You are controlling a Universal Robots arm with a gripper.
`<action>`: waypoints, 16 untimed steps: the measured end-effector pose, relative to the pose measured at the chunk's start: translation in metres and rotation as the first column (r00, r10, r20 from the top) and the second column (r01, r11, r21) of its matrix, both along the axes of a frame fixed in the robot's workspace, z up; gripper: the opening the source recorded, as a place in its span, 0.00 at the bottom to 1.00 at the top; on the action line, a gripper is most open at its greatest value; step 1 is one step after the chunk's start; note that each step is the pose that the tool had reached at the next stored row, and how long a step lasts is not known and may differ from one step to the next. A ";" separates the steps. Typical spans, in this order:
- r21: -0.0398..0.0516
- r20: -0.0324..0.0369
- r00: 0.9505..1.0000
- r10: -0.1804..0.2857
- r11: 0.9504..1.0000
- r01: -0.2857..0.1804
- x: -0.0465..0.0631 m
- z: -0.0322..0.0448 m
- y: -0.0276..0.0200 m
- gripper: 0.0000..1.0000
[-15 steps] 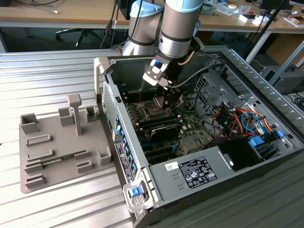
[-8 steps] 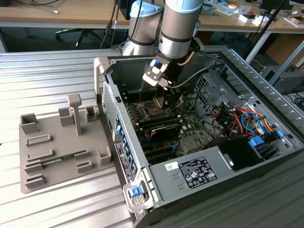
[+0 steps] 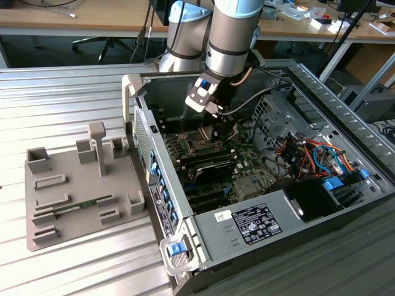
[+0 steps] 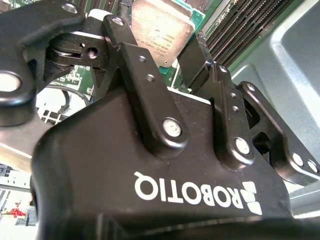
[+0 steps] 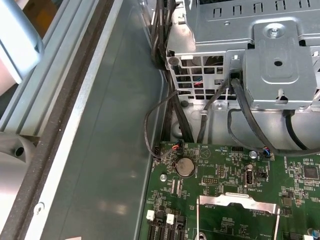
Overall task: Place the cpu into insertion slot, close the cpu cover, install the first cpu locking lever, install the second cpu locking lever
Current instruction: 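Place the cpu into insertion slot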
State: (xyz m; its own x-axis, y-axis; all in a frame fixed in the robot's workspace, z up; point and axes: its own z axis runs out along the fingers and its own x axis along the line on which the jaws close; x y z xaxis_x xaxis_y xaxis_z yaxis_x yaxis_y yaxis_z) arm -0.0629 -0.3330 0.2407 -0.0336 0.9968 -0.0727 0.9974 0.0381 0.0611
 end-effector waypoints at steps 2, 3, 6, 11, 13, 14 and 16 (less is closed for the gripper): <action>0.000 0.000 1.000 0.000 1.000 0.000 0.000 -0.0004 0.0000 0.54; 0.000 0.000 1.000 0.000 1.000 0.000 0.000 -0.0006 0.0000 0.54; 0.000 0.000 1.000 0.000 1.000 0.000 0.000 -0.0012 0.0000 0.54; -0.002 0.000 1.000 0.000 1.000 0.000 0.000 -0.0020 0.0005 0.54; -0.004 0.000 1.000 0.000 1.000 0.000 -0.001 -0.0027 0.0006 0.54; -0.005 0.000 1.000 0.000 1.000 0.000 -0.002 -0.0033 0.0007 0.54; -0.004 0.000 1.000 0.000 1.000 0.000 -0.004 -0.0043 0.0011 0.54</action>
